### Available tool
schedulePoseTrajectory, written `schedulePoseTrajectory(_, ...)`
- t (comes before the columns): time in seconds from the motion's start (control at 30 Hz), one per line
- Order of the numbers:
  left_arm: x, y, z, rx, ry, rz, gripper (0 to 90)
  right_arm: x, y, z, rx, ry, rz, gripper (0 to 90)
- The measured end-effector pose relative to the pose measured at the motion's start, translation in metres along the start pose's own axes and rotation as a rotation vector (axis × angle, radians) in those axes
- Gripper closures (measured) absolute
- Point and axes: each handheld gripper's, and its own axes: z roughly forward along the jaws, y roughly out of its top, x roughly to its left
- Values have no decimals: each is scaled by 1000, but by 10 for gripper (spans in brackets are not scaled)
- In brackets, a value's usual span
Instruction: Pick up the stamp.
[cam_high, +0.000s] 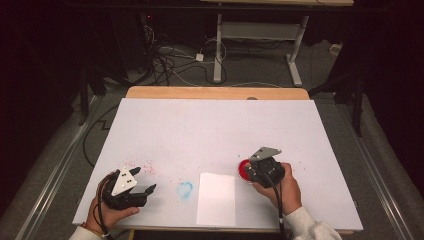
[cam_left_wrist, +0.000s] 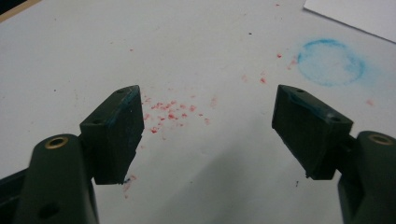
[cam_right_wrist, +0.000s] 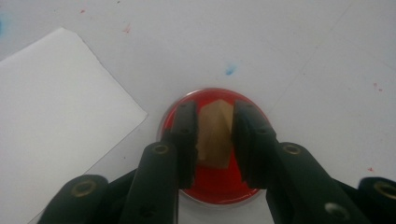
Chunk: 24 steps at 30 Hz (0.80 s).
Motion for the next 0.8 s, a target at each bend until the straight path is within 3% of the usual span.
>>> schedulePoseTrajectory(0.17, 0, 0, 0, 1, 2, 2, 243, 11, 3, 0, -5, -12, -62, 702)
schedulePoseTrajectory(0.23, 0, 0, 0, 5, 3, 5, 243, 11, 3, 0, -5, -21, -66, 702)
schedulePoseTrajectory(0.6, -1, 0, 0, 7, 3, 3, 243, 6, 2, -3, -47, -32, -35, 636)
schedulePoseTrajectory(0.8, -1, 0, 0, 9, -1, 4, 243, 0, -1, 2, -30, 15, 7, 663)
